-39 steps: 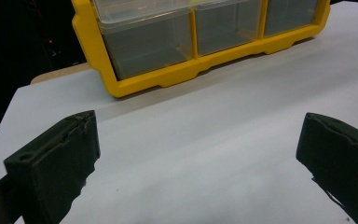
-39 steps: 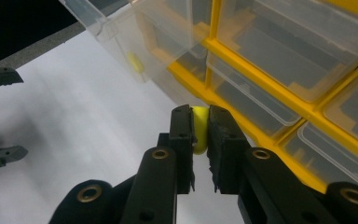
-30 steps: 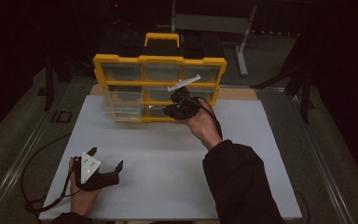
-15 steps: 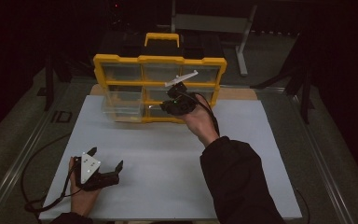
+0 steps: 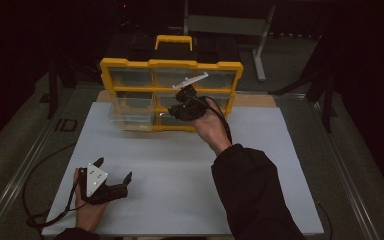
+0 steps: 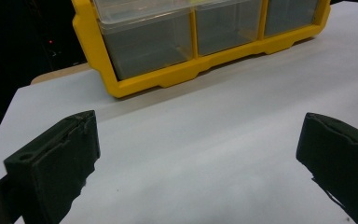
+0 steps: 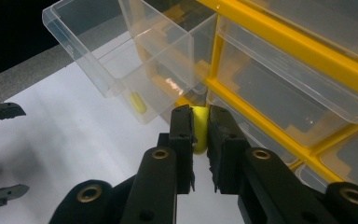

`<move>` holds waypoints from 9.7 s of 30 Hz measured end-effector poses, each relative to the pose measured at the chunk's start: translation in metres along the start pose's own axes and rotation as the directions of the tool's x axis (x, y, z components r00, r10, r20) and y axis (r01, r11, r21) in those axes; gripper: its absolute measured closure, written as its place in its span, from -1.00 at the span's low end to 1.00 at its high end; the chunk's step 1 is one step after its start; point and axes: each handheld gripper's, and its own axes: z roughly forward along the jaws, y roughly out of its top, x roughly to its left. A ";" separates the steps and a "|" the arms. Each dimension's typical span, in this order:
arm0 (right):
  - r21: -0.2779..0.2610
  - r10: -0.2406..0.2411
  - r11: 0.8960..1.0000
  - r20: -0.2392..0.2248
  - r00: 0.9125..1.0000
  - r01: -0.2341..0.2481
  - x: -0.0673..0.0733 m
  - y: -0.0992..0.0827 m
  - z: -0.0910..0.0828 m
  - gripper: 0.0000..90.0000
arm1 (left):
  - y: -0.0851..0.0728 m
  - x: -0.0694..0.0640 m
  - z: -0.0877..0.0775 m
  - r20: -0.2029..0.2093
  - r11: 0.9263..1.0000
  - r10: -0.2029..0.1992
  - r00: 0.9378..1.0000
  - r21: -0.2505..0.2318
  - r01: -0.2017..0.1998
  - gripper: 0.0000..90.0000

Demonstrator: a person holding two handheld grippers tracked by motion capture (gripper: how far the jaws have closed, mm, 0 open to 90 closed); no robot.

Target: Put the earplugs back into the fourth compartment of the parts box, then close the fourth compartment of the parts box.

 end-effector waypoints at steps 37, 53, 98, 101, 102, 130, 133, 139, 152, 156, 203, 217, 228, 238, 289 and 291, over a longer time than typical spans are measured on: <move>-0.060 -0.011 0.998 -0.016 1.000 0.010 0.020 0.040 0.012 0.78 | 0.000 0.001 0.000 -0.003 1.000 0.001 1.000 -0.001 -0.001 -1.00; -0.097 -0.026 0.995 -0.043 0.999 0.022 0.026 0.050 0.015 0.78 | 0.000 0.001 0.000 -0.003 1.000 0.002 1.000 0.000 -0.002 -1.00; -0.120 0.011 0.993 -0.087 0.996 -0.021 0.036 0.051 0.043 -0.30 | -0.001 0.004 -0.001 -0.005 1.000 -0.012 1.000 -0.009 0.012 -1.00; -0.113 0.012 0.993 -0.082 0.997 -0.022 0.034 0.050 0.042 -0.56 | -0.001 0.004 -0.002 -0.006 1.000 -0.012 1.000 -0.010 0.012 -1.00; -0.106 0.014 0.994 -0.072 0.997 -0.022 0.033 0.049 0.041 -0.62 | -0.001 0.004 -0.001 -0.006 1.000 -0.012 1.000 -0.010 0.012 -1.00; -0.039 -0.061 0.997 -0.054 0.997 0.059 0.021 0.031 0.026 -0.80 | -0.001 0.003 -0.001 -0.005 1.000 -0.010 1.000 -0.007 0.010 -1.00; -0.032 -0.067 0.997 -0.051 0.996 0.065 0.020 0.029 0.025 -0.80 | -0.001 0.003 -0.001 -0.006 1.000 -0.010 1.000 -0.006 0.010 -1.00; -0.014 -0.089 0.996 -0.048 0.995 0.088 0.018 0.024 0.023 -0.80 | -0.001 0.003 -0.001 -0.005 1.000 -0.010 1.000 -0.005 0.010 -1.00; 0.002 -0.093 0.996 -0.047 0.995 0.093 0.014 0.013 0.023 -0.80 | -0.001 0.004 -0.001 -0.007 1.000 -0.009 1.000 -0.006 0.009 -1.00; 0.000 -0.094 0.996 -0.046 0.994 0.095 0.014 0.008 0.023 -0.80 | -0.001 0.003 -0.001 -0.006 1.000 -0.011 1.000 -0.006 0.011 -1.00; -0.059 -0.154 0.987 -0.062 0.986 0.150 0.043 -0.034 0.041 0.51 | -0.001 0.003 -0.001 -0.006 1.000 -0.008 1.000 -0.004 0.008 -1.00; -0.126 -0.152 0.982 -0.058 0.987 0.143 0.049 -0.030 0.052 0.99 | -0.001 0.003 -0.001 -0.005 1.000 -0.008 1.000 -0.004 0.008 -1.00; -0.147 -0.113 0.984 -0.084 0.990 0.100 0.051 -0.028 0.065 0.99 | -0.001 0.003 -0.001 -0.007 1.000 -0.011 1.000 -0.006 0.011 -1.00; -0.163 -0.109 0.982 -0.085 0.990 0.094 0.054 -0.024 0.070 0.99 | -0.001 0.004 -0.002 -0.008 1.000 -0.012 1.000 -0.008 0.012 -1.00; -0.196 0.000 0.981 0.012 1.000 0.003 0.031 -0.011 0.091 0.99 | -0.001 0.006 -0.003 -0.015 1.000 -0.018 1.000 -0.013 0.018 -1.00; -0.195 0.010 0.981 0.013 1.000 -0.007 0.029 -0.010 0.092 0.99 | -0.001 0.006 -0.003 -0.015 1.000 -0.020 1.000 -0.012 0.020 -1.00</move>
